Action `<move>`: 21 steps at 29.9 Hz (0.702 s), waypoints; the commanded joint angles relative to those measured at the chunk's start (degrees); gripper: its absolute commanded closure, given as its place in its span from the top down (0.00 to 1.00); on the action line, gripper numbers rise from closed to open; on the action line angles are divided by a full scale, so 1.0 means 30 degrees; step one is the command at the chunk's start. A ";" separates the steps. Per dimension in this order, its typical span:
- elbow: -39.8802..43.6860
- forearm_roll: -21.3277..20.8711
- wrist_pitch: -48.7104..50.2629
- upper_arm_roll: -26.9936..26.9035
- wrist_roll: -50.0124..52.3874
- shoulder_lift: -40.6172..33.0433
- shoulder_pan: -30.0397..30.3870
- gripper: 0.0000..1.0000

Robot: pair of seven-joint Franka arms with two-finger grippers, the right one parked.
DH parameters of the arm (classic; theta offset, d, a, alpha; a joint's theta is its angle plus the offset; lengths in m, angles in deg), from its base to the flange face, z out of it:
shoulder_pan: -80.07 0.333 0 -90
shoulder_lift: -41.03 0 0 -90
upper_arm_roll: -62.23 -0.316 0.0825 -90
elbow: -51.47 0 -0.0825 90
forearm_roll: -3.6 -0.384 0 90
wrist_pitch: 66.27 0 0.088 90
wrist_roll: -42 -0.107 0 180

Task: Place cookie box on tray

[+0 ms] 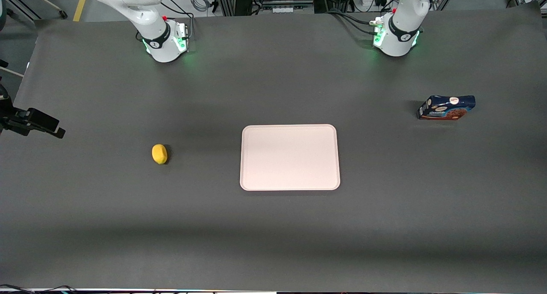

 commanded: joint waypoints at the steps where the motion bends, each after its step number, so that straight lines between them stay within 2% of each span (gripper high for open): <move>1: -0.2982 -0.0398 -0.1644 -0.0368 0.5119 -0.2069 -0.0800 1.00; 10: -1.1418 -0.0398 -0.8614 0.0598 1.0279 -0.5586 -0.0858 1.00; 21: -1.8805 -0.0720 -1.7726 0.1127 1.1777 -0.5677 -0.0771 1.00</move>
